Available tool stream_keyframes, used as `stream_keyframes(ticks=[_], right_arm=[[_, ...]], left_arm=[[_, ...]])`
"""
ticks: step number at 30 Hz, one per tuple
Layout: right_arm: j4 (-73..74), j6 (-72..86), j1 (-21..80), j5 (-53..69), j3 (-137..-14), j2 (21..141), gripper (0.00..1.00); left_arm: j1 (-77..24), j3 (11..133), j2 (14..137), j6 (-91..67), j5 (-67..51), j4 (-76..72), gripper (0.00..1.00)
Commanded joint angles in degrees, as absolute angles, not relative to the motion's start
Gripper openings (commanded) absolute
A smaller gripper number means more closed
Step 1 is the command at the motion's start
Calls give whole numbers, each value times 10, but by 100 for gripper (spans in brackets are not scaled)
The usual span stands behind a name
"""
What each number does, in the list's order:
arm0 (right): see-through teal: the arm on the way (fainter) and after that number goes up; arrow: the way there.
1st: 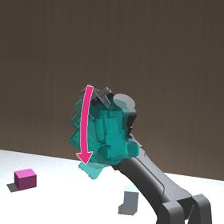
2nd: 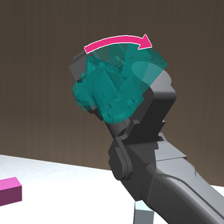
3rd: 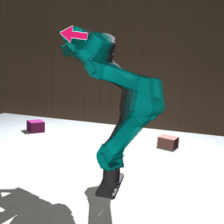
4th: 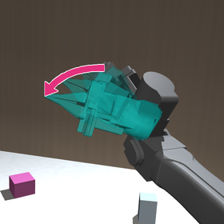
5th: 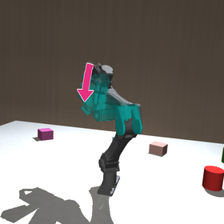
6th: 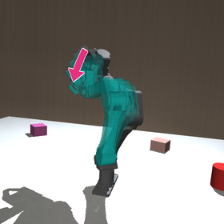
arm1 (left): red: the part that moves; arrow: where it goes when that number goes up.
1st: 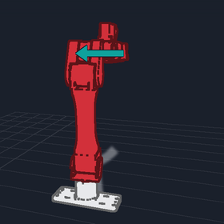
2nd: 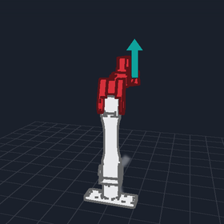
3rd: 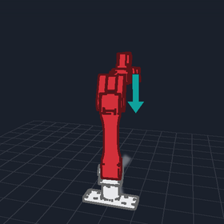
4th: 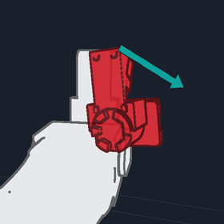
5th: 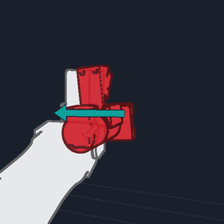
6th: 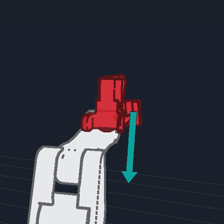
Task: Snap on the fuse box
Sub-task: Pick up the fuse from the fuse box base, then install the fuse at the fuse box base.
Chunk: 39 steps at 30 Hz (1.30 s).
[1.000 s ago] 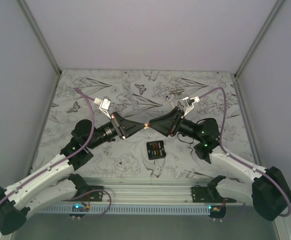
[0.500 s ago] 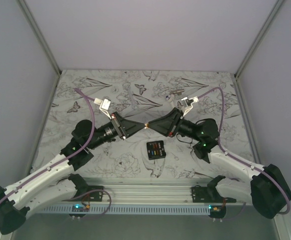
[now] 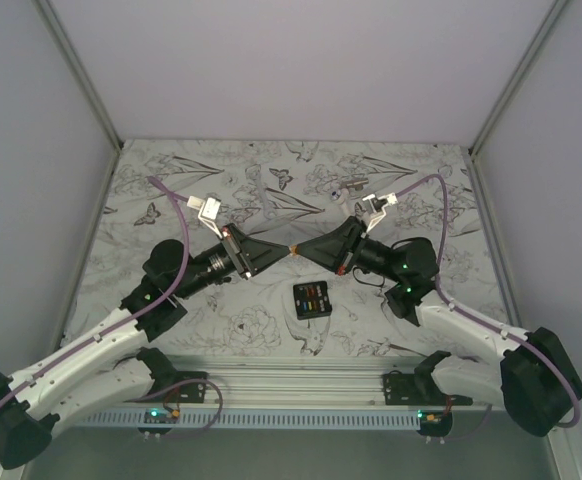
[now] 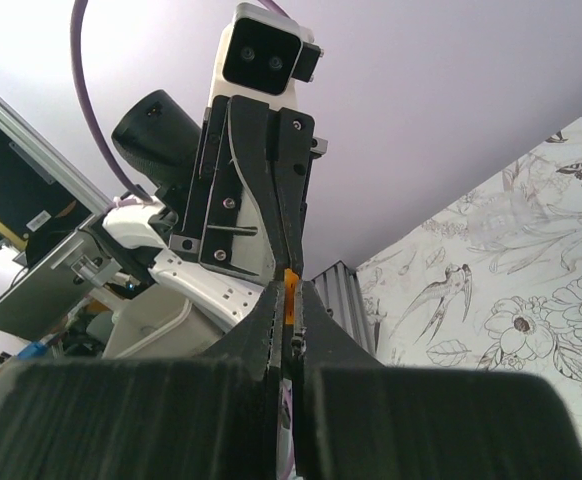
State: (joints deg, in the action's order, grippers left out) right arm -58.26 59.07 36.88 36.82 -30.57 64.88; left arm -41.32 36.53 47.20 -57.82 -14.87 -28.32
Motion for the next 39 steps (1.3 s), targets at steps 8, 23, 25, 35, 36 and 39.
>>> stream_keyframes(ticks=[8, 23, 25, 35, 36, 39], right_arm=[[-456, 508, 378, 340, -327, 605, 0], [-69, 353, 405, 90, -352, 563, 0], [-30, 345, 425, 46, -367, 574, 0], [153, 361, 561, -182, -471, 687, 0], [169, 368, 572, -201, -483, 703, 0], [208, 385, 606, -249, -518, 749, 0]], left_arm=[[-419, 342, 452, -555, -117, -288, 23], [-360, 317, 383, -430, -15, 39, 66], [-356, 321, 386, -419, 2, 74, 72], [-351, 300, 470, -388, 73, 101, 96], [-351, 300, 485, -384, 82, 103, 98], [-349, 305, 506, -383, 110, 113, 100]])
